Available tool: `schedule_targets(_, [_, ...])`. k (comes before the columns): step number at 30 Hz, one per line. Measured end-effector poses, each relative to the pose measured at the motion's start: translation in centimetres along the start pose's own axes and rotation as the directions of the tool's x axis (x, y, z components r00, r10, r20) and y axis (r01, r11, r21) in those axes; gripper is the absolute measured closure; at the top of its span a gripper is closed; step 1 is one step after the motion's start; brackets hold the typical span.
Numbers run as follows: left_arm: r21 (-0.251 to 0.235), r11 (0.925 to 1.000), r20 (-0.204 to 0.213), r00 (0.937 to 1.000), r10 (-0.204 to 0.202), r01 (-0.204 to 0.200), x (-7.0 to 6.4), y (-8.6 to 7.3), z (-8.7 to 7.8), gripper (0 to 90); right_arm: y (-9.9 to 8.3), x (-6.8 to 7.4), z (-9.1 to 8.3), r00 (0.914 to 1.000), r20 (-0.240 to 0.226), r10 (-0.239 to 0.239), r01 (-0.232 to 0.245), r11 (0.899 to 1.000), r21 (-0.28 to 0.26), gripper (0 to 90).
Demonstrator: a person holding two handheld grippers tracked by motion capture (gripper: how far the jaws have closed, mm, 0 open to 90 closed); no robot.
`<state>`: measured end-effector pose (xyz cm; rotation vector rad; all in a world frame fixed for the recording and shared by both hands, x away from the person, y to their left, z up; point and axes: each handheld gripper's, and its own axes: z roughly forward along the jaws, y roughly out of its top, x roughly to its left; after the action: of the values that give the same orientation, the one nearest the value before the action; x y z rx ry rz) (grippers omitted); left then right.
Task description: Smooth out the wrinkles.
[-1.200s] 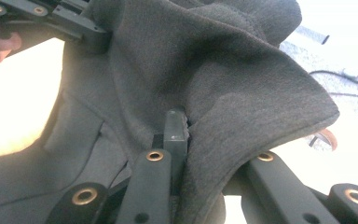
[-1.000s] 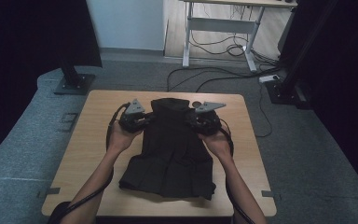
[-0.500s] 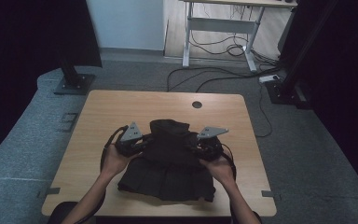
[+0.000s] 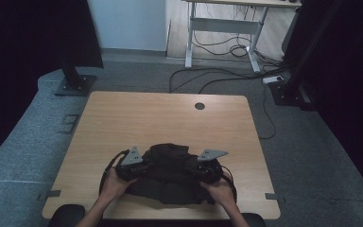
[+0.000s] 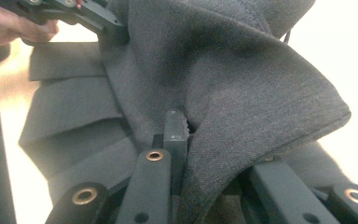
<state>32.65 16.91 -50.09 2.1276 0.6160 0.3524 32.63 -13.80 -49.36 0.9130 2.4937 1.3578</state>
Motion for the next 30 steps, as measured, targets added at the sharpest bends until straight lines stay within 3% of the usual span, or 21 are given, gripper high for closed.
schedule_targets(5, [0.032,0.9995,0.024,0.9997,-0.006,0.005,-0.7,-1.5,0.2,78.8,-1.4,1.0,0.5,0.9996,-0.03,0.003,-0.003,1.0,0.018,77.1])
schedule_targets(8, [0.021,0.9995,0.027,0.9993,-0.024,0.024,-0.6,-1.4,0.0,75.0,-1.7,1.2,0.3,0.9994,-0.033,0.013,-0.013,1.0,0.011,74.1])
schedule_targets(15, [-0.018,0.9958,0.024,0.9957,-0.089,0.09,0.6,-1.6,-2.0,46.7,-1.1,0.8,-2.1,0.9995,-0.006,0.031,-0.031,0.999,0.034,39.3])
schedule_targets(21, [-0.02,0.9966,-0.013,0.9967,-0.08,0.08,1.4,-1.9,-4.2,38.8,-1.5,0.3,-4.9,0.9995,0.022,0.023,-0.024,0.999,0.041,34.4])
schedule_targets(22, [-0.025,0.996,-0.03,0.9958,-0.086,0.086,2.1,-1.8,-5.0,38.2,-1.7,0.1,-5.9,0.9993,0.03,0.021,-0.022,0.999,0.04,34.2])
schedule_targets(24, [-0.026,0.9959,-0.044,0.9951,-0.088,0.087,2.6,-1.7,-5.3,36.9,-1.7,-0.1,-6.4,0.9991,0.037,0.018,-0.02,0.999,0.04,34.2])
schedule_targets(25, [-0.032,0.9945,-0.072,0.9922,-0.101,0.099,3.6,-1.2,-5.6,36.5,-1.6,-0.7,-7.3,0.9976,0.064,0.024,-0.026,0.999,0.026,34.4])
schedule_targets(28, [-0.031,0.9919,-0.094,0.9876,-0.126,0.124,4.7,-0.6,-5.2,34.2,-1.3,-1.3,-8.1,0.9956,0.083,0.045,-0.045,0.999,-0.001,34.6])
schedule_targets(29, [-0.025,0.9888,-0.108,0.9829,-0.149,0.147,5.8,-0.1,-4.4,33.6,-1.1,-2.1,-8.4,0.9923,0.104,0.067,-0.066,0.998,-0.017,34.5])
schedule_targets(30, [-0.025,0.9888,-0.108,0.9829,-0.149,0.147,5.8,-0.1,-4.4,32.8,-1.1,-2.1,-8.4,0.9923,0.104,0.067,-0.066,0.998,-0.017,34.5])
